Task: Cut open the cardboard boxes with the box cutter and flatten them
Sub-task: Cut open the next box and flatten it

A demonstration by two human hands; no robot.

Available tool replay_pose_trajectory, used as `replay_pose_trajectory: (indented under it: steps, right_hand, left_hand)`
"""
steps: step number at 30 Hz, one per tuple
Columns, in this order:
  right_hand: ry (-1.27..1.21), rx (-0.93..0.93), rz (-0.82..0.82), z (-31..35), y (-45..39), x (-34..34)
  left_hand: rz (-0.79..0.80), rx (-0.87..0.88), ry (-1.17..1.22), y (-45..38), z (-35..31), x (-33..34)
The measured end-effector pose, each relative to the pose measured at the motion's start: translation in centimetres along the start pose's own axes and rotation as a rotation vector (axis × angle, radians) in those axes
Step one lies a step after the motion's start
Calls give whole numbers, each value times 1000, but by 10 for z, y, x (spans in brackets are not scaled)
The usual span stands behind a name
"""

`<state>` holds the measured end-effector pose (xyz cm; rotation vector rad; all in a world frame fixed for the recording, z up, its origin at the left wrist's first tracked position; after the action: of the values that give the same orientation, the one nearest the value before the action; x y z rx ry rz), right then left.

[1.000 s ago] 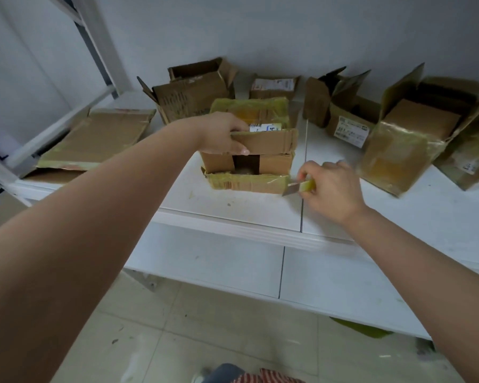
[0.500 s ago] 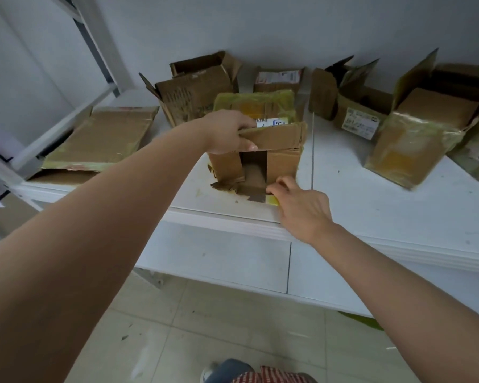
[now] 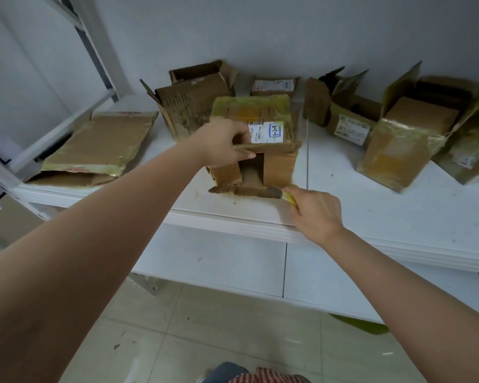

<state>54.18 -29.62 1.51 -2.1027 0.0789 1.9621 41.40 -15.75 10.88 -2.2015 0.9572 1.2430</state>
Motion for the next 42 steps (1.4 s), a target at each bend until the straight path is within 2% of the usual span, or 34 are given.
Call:
replay_pose_trajectory:
  steps: [2, 4, 8, 11, 13, 17, 21, 24, 28, 31, 37, 39, 42]
  right_hand:
    - [-176, 135, -227, -11, -1, -9]
    - [-411, 281, -352, -20, -4, -10]
    - [-665, 465, -391, -22, -13, -8]
    - [-776, 532, -394, -19, -16, -5]
    - [-760, 559, -339, -16, -18, -2]
    - [-649, 609, -253, -4, -27, -7]
    - [-520, 662, -256, 5, -41, -17]
    - [-484, 711, -246, 12, -49, -15]
    - [-507, 749, -251, 21, -52, -10]
    - [-528, 702, -264, 20, -50, -9]
    - [-605, 492, -267, 1, -36, -8]
    - [-708, 524, -278, -8, -28, -3]
    - [-795, 580, -318, -22, -21, -2]
  left_hand:
    - [-55, 8, 183, 8, 1, 0]
    - [-70, 30, 277, 15, 1, -1]
    - [-146, 118, 116, 22, 6, -8]
    - [-302, 131, 257, 39, 21, -8]
    - [-407, 47, 422, 52, 42, 4]
    - [-529, -177, 601, 55, 71, 43]
    - [-738, -236, 768, 38, 71, 58]
    - [-820, -283, 808, 30, 67, 61]
    - [-844, -365, 803, 26, 58, 68]
    - [-842, -306, 764, 25, 59, 67]
    - [-638, -206, 795, 26, 71, 60]
    - [-581, -197, 802, 30, 73, 55]
    - [-516, -53, 674, 39, 78, 44]
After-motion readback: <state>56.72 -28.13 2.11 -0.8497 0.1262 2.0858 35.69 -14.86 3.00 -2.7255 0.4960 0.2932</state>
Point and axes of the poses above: each hand's wrist, its own y-axis away from the middle knuckle, its own x-axis out of the palm, z = x × y, the point moved 5 cm from there along -y, towards the middle knuckle, and after that the axes turned 13 degrees about y, right-handed, at the moved point
